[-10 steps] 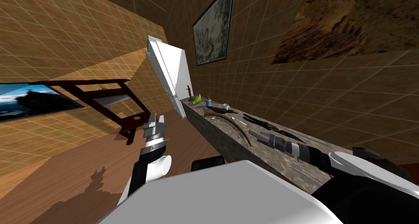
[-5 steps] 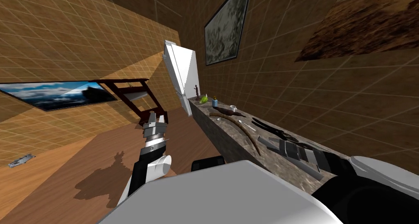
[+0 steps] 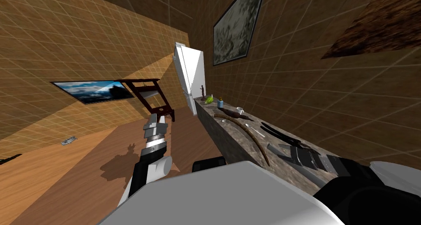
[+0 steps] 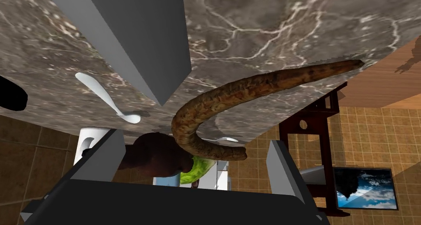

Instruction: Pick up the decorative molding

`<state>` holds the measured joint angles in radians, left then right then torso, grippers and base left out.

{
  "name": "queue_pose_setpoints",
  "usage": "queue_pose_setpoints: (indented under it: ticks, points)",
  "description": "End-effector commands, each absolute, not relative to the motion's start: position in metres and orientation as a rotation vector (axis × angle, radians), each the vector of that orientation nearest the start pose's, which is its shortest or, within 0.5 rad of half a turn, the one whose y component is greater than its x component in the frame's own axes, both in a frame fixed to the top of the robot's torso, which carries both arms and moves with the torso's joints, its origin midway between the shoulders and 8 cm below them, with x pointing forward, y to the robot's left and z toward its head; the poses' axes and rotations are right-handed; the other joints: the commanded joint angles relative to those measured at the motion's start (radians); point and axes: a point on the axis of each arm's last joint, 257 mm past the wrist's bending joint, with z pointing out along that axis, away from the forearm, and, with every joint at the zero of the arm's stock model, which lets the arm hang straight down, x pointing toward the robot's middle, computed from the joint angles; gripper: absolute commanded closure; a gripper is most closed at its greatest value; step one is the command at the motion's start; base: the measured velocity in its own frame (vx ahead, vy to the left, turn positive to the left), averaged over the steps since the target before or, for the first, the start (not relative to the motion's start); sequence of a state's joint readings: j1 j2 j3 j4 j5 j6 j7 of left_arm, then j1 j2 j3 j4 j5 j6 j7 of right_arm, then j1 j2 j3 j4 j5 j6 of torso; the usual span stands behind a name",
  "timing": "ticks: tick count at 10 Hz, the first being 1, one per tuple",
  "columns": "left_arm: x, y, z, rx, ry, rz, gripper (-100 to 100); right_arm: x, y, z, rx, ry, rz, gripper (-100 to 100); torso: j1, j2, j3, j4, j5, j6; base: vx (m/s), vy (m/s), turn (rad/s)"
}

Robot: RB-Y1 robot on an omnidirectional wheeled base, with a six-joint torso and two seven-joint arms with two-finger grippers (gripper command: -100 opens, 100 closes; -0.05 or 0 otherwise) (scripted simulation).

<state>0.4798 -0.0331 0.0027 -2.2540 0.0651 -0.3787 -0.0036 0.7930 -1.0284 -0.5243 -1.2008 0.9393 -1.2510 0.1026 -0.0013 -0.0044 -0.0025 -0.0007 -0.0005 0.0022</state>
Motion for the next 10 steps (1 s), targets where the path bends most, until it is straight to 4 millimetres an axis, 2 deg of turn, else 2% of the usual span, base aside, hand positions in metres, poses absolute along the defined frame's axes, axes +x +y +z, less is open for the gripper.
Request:
queue_pose_setpoints:
  ticks: [1, 2, 3, 4, 5, 6, 7, 8, 9, 10]
  points:
    - [0.368, 0.292, -0.005, -0.826, 0.632, -1.317, 0, 0.128, -0.580, -0.286, -0.579, 2.383, 0.288, -100, 0.000, 0.000, 0.000, 0.000, 0.000, 0.000, 0.030, -0.019, 0.310]
    - [0.368, 0.292, -0.005, -0.825, 0.632, -1.317, 0, 0.123, -0.585, -0.287, -0.553, 2.396, 0.280, -100, -0.001, -0.001, -0.001, 0.000, 0.000, -0.001, 0.026, -0.026, 0.174]
    - [0.368, 0.292, -0.005, -0.826, 0.632, -1.316, 0, 0.102, -0.595, -0.291, -0.569, 2.461, 0.287, -100, -0.001, 0.000, 0.000, 0.000, 0.000, 0.000, 0.032, -0.019, 0.280]
    - [0.368, 0.292, -0.005, -0.826, 0.632, -1.317, 0, 0.098, -0.598, -0.292, -0.549, 2.471, 0.281, -100, 0.000, -0.001, -0.001, 0.000, 0.000, -0.001, 0.029, -0.018, 0.159]
    - [0.368, 0.292, -0.005, -0.826, 0.632, -1.316, 0, 0.078, -0.603, -0.294, -0.572, 2.529, 0.297, -100, 0.000, -0.001, 0.000, 0.000, 0.000, 0.000, 0.035, -0.016, 0.278]
    - [0.368, 0.292, -0.005, -0.826, 0.632, -1.317, 0, 0.071, -0.609, -0.296, -0.541, 2.543, 0.289, -100, 0.000, -0.001, -0.001, 0.000, 0.000, -0.001, 0.027, -0.022, 0.140]
    - [0.368, 0.292, -0.005, -0.826, 0.632, -1.316, 0, 0.051, -0.612, -0.297, -0.556, 2.600, 0.311, -100, 0.000, -0.001, 0.000, 0.000, 0.000, 0.001, 0.033, -0.023, 0.208]
    - [0.368, 0.292, -0.005, -0.826, 0.632, -1.317, 0, 0.044, -0.618, -0.298, -0.521, 2.615, 0.302, -100, 0.000, -0.001, -0.001, 0.000, 0.000, 0.000, 0.030, -0.024, 0.140]
    - [0.368, 0.292, -0.005, -0.826, 0.632, -1.316, 0, 0.023, -0.619, -0.300, -0.530, 2.671, 0.330, -100, 0.000, -0.001, 0.000, 0.000, 0.000, 0.001, 0.026, -0.024, 0.240]
    - [0.368, 0.292, -0.005, -0.826, 0.632, -1.317, 0, 0.019, -0.622, -0.300, -0.507, 2.680, 0.324, -100, 0.000, -0.001, 0.000, 0.000, 0.000, 0.000, 0.025, -0.026, 0.140]
